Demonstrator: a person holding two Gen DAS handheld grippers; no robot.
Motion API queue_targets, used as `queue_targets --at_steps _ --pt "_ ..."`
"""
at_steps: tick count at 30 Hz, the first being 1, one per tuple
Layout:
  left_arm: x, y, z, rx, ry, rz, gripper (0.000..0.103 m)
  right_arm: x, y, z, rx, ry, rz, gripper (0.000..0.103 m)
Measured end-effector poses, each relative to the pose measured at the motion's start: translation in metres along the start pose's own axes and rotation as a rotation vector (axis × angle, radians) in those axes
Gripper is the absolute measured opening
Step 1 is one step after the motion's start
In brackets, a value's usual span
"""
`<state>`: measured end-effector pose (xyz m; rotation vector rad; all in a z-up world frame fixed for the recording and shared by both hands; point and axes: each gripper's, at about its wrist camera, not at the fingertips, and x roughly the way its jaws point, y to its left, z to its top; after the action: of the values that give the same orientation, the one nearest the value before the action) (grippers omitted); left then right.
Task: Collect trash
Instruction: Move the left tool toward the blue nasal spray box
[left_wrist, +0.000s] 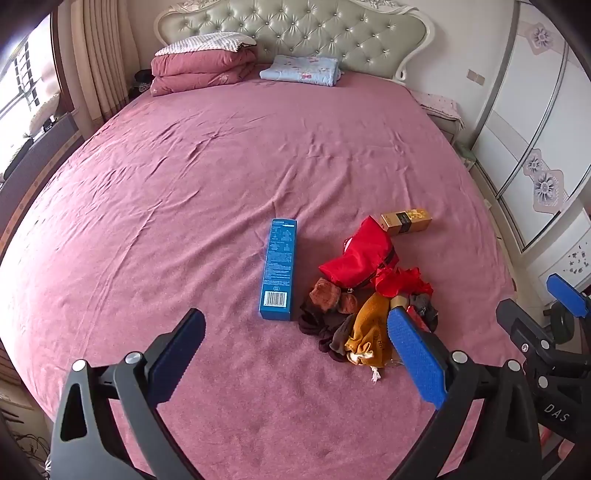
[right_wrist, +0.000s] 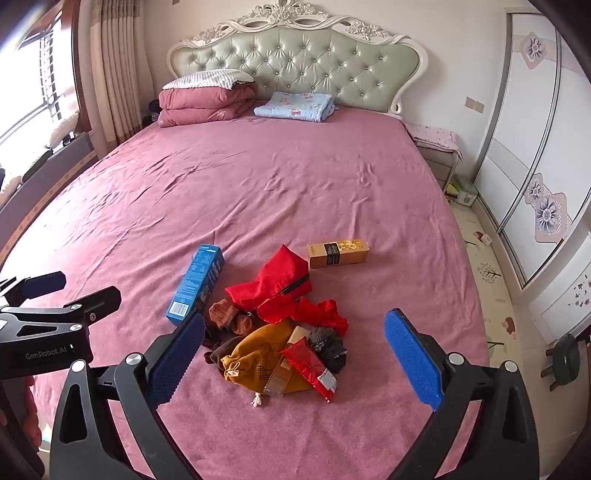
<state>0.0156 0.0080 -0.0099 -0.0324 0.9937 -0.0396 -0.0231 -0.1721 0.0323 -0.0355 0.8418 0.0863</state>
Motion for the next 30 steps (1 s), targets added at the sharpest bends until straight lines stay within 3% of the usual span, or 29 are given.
queue_targets --at_steps 18,30 --pt "0.021 0.003 0.015 0.016 0.019 -0.046 0.099 0.003 -0.002 0.007 0.044 -0.01 -0.031 0.094" --pt "0.031 0.0 0.023 -0.019 0.038 -0.059 0.099 0.011 -0.001 0.013 -0.023 0.003 -0.054 0.094"
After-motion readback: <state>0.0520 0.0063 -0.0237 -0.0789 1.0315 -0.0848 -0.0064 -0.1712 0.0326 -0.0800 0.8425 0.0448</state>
